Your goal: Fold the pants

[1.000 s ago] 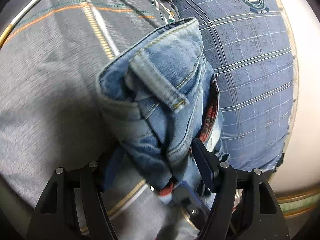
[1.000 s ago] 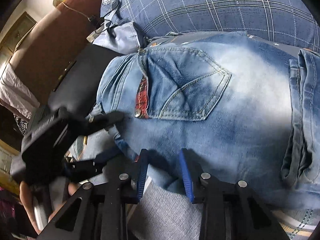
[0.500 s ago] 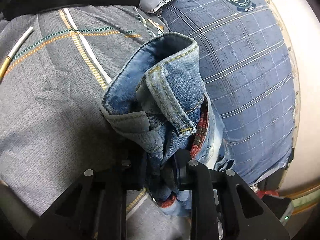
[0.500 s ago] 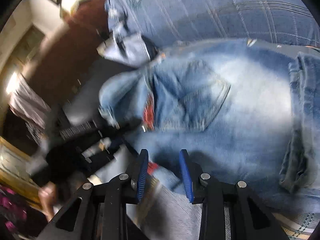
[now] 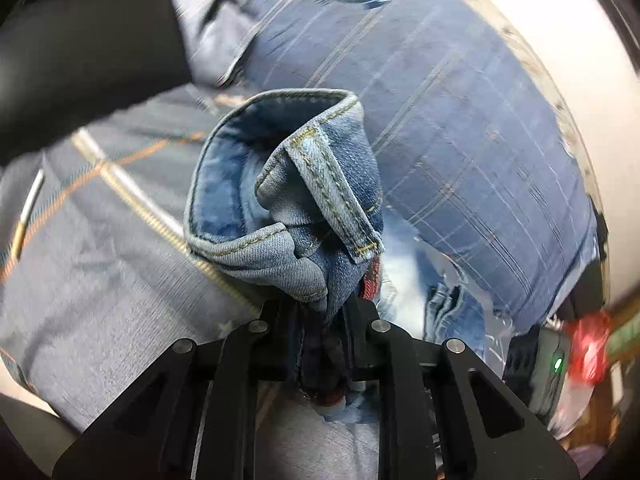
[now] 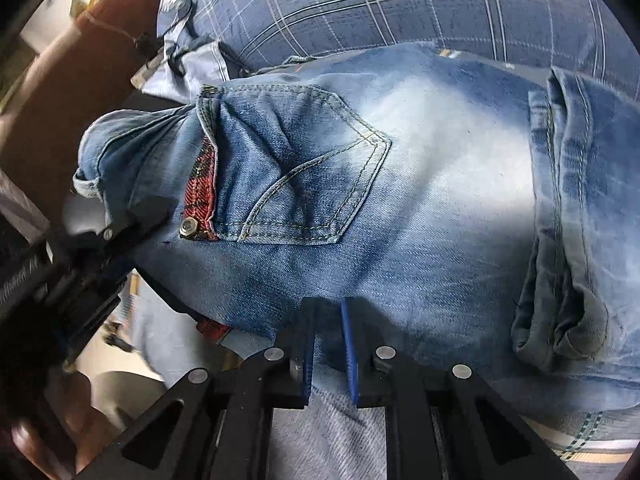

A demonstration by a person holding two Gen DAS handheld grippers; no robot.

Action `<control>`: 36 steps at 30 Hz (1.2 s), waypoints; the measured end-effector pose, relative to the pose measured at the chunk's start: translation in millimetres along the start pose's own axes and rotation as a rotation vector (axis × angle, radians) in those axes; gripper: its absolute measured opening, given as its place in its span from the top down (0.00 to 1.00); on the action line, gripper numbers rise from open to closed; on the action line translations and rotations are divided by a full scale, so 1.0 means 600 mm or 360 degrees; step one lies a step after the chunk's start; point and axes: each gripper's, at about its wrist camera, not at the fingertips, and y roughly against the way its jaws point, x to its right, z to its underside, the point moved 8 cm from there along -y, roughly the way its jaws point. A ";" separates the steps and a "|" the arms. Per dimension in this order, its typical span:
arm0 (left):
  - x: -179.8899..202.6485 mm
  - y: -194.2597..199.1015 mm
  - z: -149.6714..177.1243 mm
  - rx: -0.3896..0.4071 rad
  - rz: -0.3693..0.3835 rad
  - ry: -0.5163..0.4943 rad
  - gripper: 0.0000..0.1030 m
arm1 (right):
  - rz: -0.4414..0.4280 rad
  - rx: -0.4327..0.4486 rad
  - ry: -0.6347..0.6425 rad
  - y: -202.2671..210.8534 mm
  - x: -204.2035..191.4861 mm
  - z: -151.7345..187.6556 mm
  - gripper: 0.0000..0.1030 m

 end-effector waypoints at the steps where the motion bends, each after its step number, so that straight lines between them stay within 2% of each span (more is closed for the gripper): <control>1: 0.010 0.006 -0.002 0.0002 0.0000 -0.0037 0.85 | -0.0062 0.0011 -0.0048 0.014 0.003 -0.001 0.87; 3: 0.023 0.012 -0.006 0.0006 0.0002 -0.0080 0.85 | -0.0209 0.0067 -0.0164 0.054 0.014 -0.009 0.87; 4: 0.034 0.017 -0.008 0.0018 -0.0002 -0.0122 0.85 | -0.0220 0.0109 -0.0196 0.078 0.024 -0.015 0.87; 8: 0.081 0.030 -0.008 0.0071 -0.0049 -0.0309 0.85 | -0.0100 0.0231 -0.0278 0.141 0.085 -0.028 0.87; 10: 0.123 0.030 0.001 0.0104 -0.0110 -0.0525 0.85 | -0.0064 0.0294 -0.0358 0.168 0.122 -0.032 0.87; 12: 0.162 0.030 0.017 0.0120 -0.0131 -0.0706 0.85 | -0.0099 0.0338 -0.0429 0.188 0.146 -0.038 0.87; 16: 0.237 0.021 0.060 0.0114 -0.0115 -0.1026 0.85 | -0.0146 0.0407 -0.0480 0.227 0.179 -0.033 0.87; 21: 0.324 -0.023 0.129 0.0015 -0.0106 -0.1362 0.85 | -0.0246 0.0501 -0.0603 0.266 0.225 -0.041 0.87; 24: 0.358 -0.060 0.166 -0.0065 -0.0092 -0.1473 0.85 | -0.0261 0.0551 -0.0644 0.290 0.250 -0.042 0.87; 27: 0.376 -0.098 0.198 -0.0188 -0.0065 -0.1507 0.84 | -0.0283 0.0594 -0.0753 0.301 0.289 -0.044 0.87; 30: 0.384 -0.131 0.229 -0.0313 -0.0042 -0.1539 0.82 | -0.0263 0.0569 -0.0844 0.289 0.316 -0.044 0.87; 34: 0.376 -0.140 0.250 -0.0431 0.0056 -0.1563 0.79 | -0.0143 0.0488 -0.0954 0.275 0.358 -0.026 0.87; 36: 0.374 -0.128 0.253 -0.0469 0.0144 -0.1553 0.79 | -0.0125 0.0519 -0.1020 0.285 0.378 -0.018 0.87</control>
